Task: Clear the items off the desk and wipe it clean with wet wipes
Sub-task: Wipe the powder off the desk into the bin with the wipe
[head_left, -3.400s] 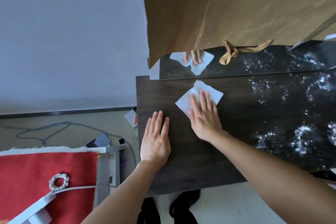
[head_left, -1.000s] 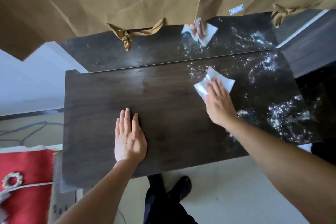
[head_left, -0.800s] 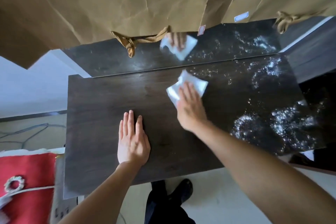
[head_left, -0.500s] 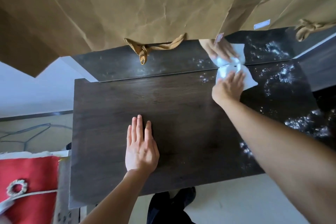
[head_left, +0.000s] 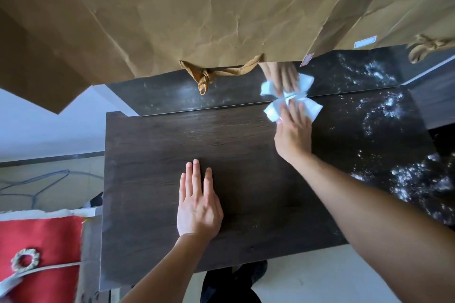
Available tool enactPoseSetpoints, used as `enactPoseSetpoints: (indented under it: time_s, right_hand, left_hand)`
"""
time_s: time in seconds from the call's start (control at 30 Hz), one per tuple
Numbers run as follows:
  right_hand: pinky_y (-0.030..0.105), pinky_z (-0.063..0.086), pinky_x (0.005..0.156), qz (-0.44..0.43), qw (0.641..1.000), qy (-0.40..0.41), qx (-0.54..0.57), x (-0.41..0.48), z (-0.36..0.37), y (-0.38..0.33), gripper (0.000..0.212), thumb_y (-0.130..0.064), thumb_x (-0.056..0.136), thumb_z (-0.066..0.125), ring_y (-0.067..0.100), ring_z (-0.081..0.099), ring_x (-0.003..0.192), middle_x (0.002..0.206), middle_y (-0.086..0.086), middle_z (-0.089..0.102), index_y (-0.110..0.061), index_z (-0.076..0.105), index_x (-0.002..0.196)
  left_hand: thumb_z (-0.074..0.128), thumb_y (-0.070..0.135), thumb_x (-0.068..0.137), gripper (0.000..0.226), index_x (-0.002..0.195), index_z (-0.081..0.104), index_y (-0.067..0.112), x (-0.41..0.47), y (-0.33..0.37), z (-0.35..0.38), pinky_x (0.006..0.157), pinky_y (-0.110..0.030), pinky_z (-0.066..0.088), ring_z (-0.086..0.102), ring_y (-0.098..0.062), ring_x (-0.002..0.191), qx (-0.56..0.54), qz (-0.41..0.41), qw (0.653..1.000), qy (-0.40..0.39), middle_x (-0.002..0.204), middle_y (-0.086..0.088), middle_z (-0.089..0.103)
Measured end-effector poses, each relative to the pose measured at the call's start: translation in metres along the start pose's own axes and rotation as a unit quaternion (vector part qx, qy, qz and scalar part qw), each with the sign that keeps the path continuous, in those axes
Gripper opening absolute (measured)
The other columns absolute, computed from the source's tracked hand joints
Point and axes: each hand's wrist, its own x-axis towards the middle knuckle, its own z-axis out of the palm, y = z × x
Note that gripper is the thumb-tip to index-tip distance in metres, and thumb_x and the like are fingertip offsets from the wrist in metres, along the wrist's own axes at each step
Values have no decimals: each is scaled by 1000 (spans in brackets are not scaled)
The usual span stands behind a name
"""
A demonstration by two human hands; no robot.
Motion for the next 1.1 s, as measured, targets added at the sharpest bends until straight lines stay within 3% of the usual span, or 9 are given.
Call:
enactPoseSetpoints:
  time_s: [0.13,0.27,0.37,0.5,0.6,0.7,0.83,0.97,1.1]
  right_hand:
    - [43,23,113,-185,982,-21,41,-42,9,-42,46,-8,87,46,35,30,138,143,12,45,-12,52,133]
    - [38,12,117,-275,952,-130,45,-149,-15,-18,47,-13,96,36,22,9,146,155,2,26,-20,39,142]
    - [39,15,117,-277,952,-123,40,-187,-26,6,43,-18,99,29,22,14,145,153,3,30,-17,42,141]
    - [47,22,113,-150,983,-73,81,-200,-10,-36,47,-13,95,34,26,16,145,154,5,27,-17,40,142]
    - [43,19,116,-226,967,-88,82,-252,-2,-48,51,-7,92,40,24,14,145,155,3,25,-18,40,142]
    - [39,19,117,-263,958,-95,65,-289,-19,-4,53,-1,90,36,22,19,144,152,2,32,-17,43,140]
    - [39,33,111,-104,992,-21,66,-289,-49,73,53,11,86,41,22,33,139,147,6,39,-8,50,135]
    - [20,38,100,28,992,20,121,-270,-85,114,55,23,71,58,23,59,116,130,-2,53,-7,65,116]
    - [32,46,93,192,966,128,120,-238,-115,128,43,14,80,52,27,61,112,126,11,61,-3,63,118]
  left_hand:
    - [32,16,87,50,131,47,-1,0,0,0,114,-46,18,23,-41,140,-19,6,1000,13,147,-27,31]
    - [31,16,86,51,131,48,-1,1,0,1,115,-45,16,23,-40,140,-25,2,1000,15,147,-27,31]
    - [30,17,87,51,131,48,-1,0,-1,0,115,-45,16,24,-40,140,-25,7,1000,15,147,-28,31]
    - [29,18,88,50,130,48,-2,0,-3,2,114,-47,21,25,-41,139,-44,9,999,21,146,-27,33]
    - [27,19,88,52,131,48,-1,-1,-7,4,114,-48,22,26,-41,139,-54,13,998,22,147,-27,33]
    - [24,20,90,52,132,48,0,-3,-8,4,115,-48,21,25,-40,139,-53,5,998,24,147,-25,32]
    - [29,17,89,51,134,46,-1,-6,0,0,115,-50,20,23,-41,139,-31,-10,999,10,148,-26,30]
    - [44,4,86,49,135,46,2,-14,32,-4,116,-47,17,18,-39,142,-21,-15,999,-27,151,-24,27]
    - [41,8,73,51,120,58,1,-12,72,3,107,-55,33,36,-45,131,-51,52,997,-39,139,-27,44]
